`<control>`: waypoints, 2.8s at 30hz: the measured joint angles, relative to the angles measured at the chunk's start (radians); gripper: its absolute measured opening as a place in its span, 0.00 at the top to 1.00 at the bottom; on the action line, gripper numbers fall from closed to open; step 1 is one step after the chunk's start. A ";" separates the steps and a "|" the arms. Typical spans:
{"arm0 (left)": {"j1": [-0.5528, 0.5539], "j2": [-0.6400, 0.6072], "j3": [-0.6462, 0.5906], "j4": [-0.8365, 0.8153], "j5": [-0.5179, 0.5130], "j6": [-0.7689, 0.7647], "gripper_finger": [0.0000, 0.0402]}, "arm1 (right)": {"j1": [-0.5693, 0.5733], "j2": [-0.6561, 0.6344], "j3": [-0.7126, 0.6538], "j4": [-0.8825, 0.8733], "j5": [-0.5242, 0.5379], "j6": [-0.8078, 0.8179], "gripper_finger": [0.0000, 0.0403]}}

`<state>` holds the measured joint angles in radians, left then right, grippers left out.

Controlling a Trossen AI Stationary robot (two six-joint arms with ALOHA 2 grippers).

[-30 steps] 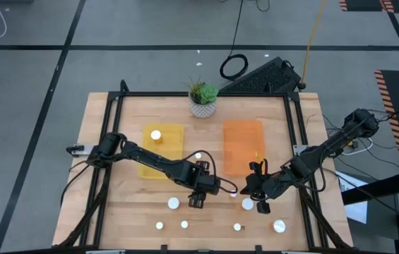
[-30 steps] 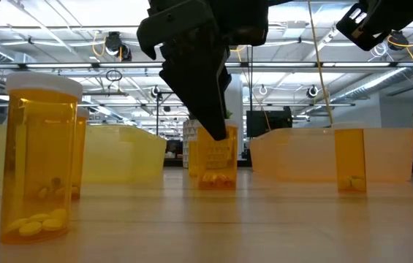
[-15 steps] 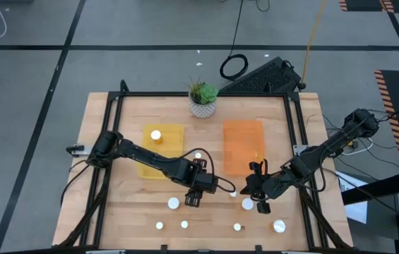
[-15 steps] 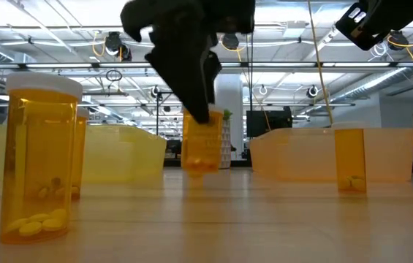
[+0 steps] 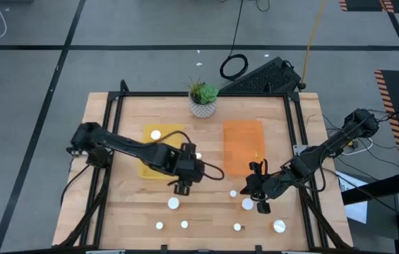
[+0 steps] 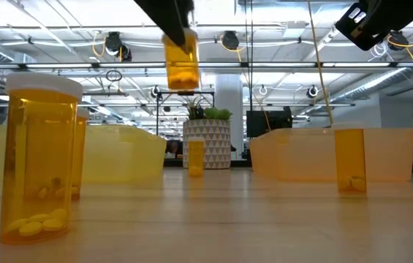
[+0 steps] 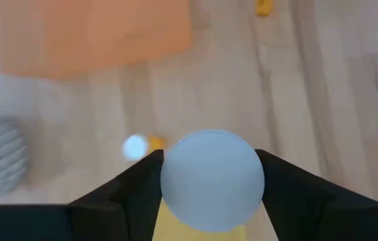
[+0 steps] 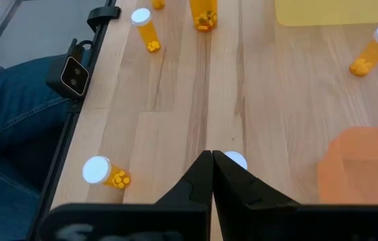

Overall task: Pick and place medicine bottles into bin by pill shape (circle, oval)
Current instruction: Put the large medicine bottle into the yellow bin

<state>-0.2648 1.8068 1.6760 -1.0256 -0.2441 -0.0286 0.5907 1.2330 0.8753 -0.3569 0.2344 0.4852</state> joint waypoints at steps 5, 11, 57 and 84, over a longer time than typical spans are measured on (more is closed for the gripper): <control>0.032 -0.081 0.000 -0.081 -0.055 -0.003 0.47 | 0.000 0.000 0.000 0.000 0.000 0.000 1.00; 0.102 -0.143 0.000 -0.159 -0.110 -0.003 0.44 | 0.000 0.000 0.000 0.001 0.000 0.000 1.00; 0.456 -0.169 -0.583 0.280 0.069 0.020 0.38 | 0.000 0.000 0.000 0.008 0.004 -0.018 1.00; 0.319 -0.391 -0.586 0.276 -0.031 -0.091 0.35 | 0.000 0.000 0.000 0.094 0.030 0.001 1.00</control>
<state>0.0545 1.4156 1.0904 -0.7500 -0.2753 -0.1196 0.5907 1.2331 0.8753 -0.2628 0.2642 0.4858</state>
